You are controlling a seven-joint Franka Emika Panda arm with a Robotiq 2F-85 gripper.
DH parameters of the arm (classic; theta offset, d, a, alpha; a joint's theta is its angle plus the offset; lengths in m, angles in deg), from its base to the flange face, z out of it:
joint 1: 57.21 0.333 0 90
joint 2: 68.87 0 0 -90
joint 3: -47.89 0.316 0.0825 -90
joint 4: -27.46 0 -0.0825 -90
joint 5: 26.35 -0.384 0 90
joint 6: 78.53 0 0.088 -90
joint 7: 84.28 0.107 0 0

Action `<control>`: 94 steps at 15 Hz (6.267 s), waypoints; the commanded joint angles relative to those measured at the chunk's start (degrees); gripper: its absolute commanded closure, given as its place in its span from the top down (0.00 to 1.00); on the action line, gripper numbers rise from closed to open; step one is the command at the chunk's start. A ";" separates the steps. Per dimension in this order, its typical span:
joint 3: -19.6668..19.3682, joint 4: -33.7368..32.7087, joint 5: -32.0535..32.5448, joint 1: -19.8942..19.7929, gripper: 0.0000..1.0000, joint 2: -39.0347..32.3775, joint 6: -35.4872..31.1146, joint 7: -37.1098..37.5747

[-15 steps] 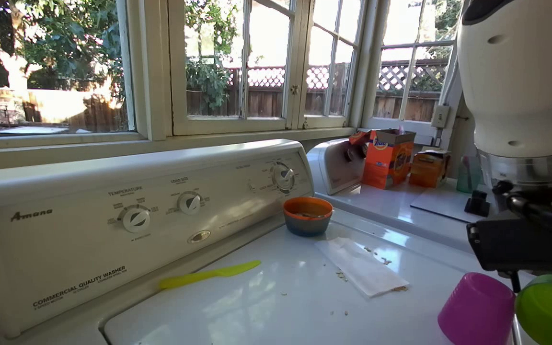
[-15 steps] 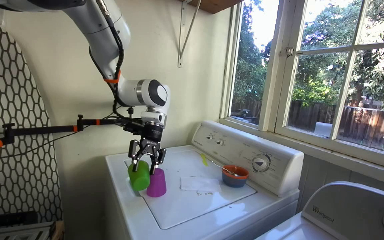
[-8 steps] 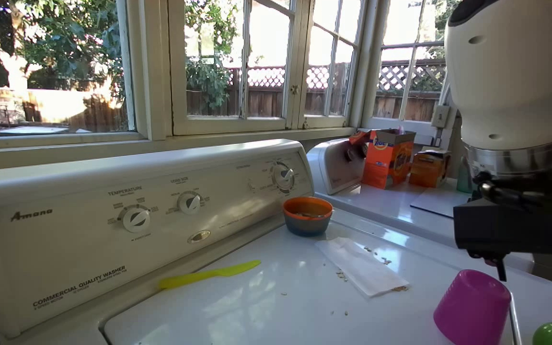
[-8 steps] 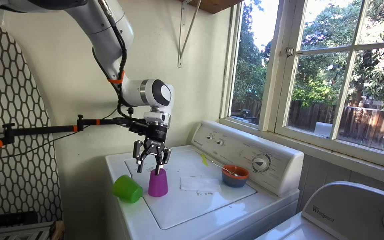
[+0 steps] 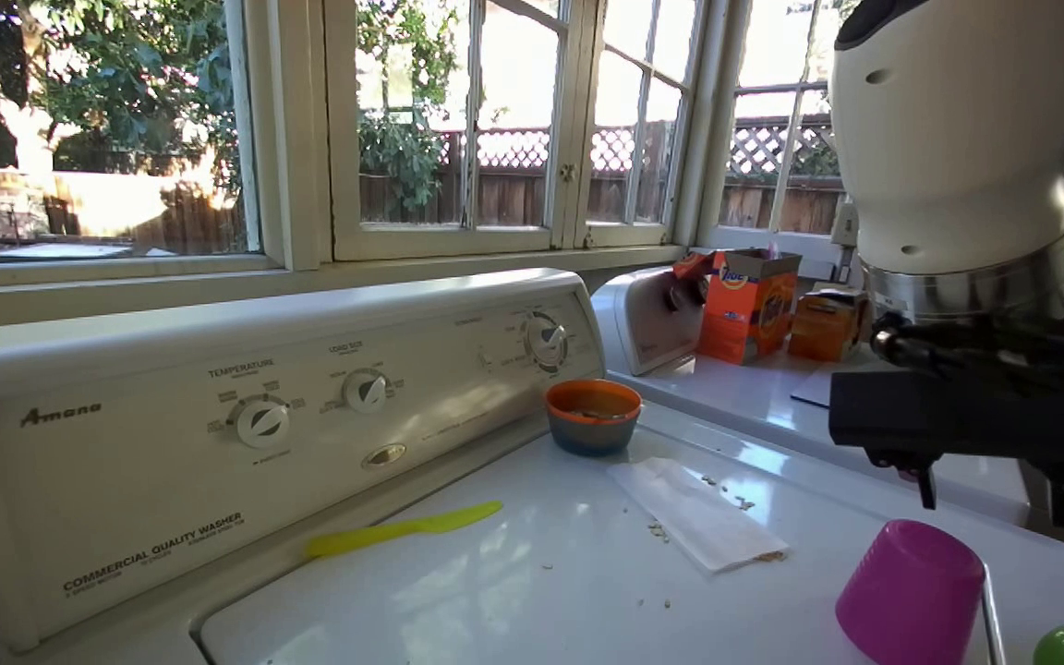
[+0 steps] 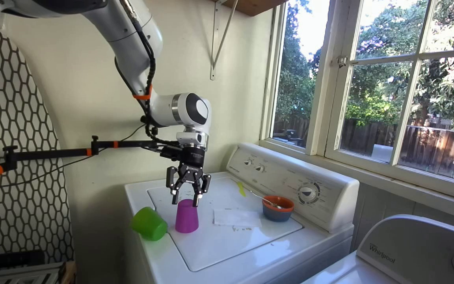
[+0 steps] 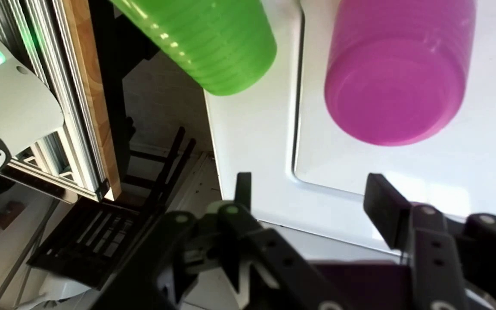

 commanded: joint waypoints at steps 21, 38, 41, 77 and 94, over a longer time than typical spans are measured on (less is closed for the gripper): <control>6.35 12.84 10.17 1.18 1.00 10.75 -16.31 4.93; 7.21 21.55 12.28 -0.38 0.74 11.35 -29.75 -2.84; 6.95 20.96 15.87 -0.60 0.53 10.94 -29.42 -1.84; 4.91 21.81 12.71 -2.50 1.00 10.34 -34.04 -4.99; 4.50 22.32 5.11 -2.01 1.00 6.68 -36.38 -12.83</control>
